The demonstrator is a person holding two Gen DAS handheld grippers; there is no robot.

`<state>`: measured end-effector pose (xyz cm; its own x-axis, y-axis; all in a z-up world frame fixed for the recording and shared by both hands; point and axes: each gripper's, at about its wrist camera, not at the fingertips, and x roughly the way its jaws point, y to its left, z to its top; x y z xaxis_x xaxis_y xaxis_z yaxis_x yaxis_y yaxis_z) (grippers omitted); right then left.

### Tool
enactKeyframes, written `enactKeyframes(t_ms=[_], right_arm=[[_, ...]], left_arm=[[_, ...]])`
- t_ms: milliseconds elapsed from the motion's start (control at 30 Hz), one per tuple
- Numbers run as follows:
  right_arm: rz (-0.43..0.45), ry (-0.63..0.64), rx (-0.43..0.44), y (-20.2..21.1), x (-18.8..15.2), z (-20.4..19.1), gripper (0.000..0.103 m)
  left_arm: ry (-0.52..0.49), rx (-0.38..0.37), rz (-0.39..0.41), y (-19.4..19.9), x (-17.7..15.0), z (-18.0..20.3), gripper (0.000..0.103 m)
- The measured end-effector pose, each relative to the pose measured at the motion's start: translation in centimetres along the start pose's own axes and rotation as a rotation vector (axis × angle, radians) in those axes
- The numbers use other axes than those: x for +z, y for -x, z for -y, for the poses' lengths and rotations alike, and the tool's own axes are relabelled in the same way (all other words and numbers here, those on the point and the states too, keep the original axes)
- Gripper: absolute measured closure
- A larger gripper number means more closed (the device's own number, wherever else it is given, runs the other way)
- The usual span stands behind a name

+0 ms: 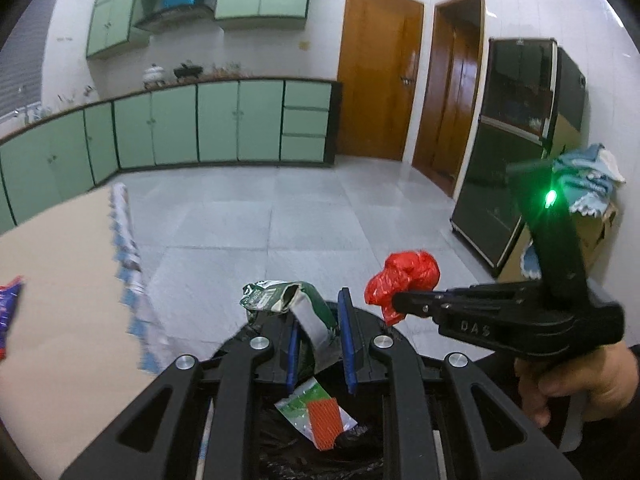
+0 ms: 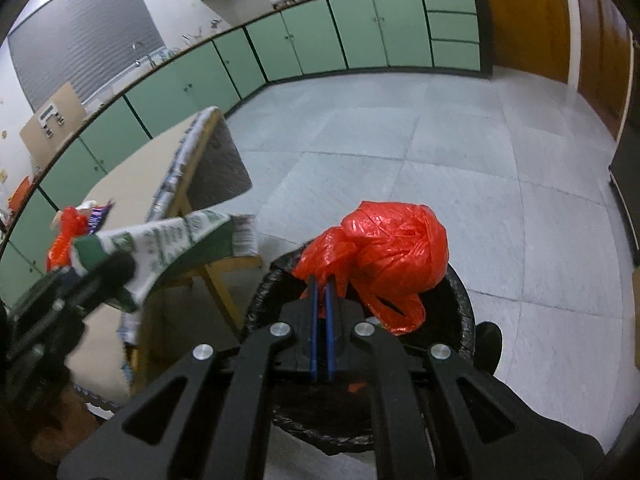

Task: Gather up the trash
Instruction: 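Open both grippers over the bin to drop the carton and red bag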

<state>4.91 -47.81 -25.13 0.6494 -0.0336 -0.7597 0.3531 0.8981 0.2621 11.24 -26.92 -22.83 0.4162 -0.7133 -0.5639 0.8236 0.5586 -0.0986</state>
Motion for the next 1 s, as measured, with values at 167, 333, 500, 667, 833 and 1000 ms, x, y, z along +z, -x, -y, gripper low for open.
enactKeyframes(t_ms=[167,333,500,667,833,1000], right_arm=[[-0.067,-0.044,-0.012,-2.1,0.2,1.2,0.093],[-0.064,-0.044,-0.028,-2.1,0.2,1.1,0.071],[-0.039,-0.048,-0.021,-1.7,0.3,1.0,0.068],[0.004,-0.021,-0.018,0.0,0.4,0.4,0.068],[0.012,0.000,-0.011,0.5,0.4,-0.7,0.068],[0.030,-0.012,-0.015,1.3,0.3,-0.3,0.068]], left_arm=[[0.008,-0.009,-0.076,-3.9,-1.2,0.0,0.085],[0.014,0.003,-0.106,-5.5,-1.9,-0.2,0.078],[0.021,0.017,-0.111,-5.3,-2.2,-0.5,0.072],[0.062,0.076,-0.086,-2.7,-2.2,-2.0,0.061],[0.099,0.094,-0.079,-1.3,-2.7,-3.5,0.060],[0.066,0.064,-0.093,-1.9,-2.1,-2.7,0.060]])
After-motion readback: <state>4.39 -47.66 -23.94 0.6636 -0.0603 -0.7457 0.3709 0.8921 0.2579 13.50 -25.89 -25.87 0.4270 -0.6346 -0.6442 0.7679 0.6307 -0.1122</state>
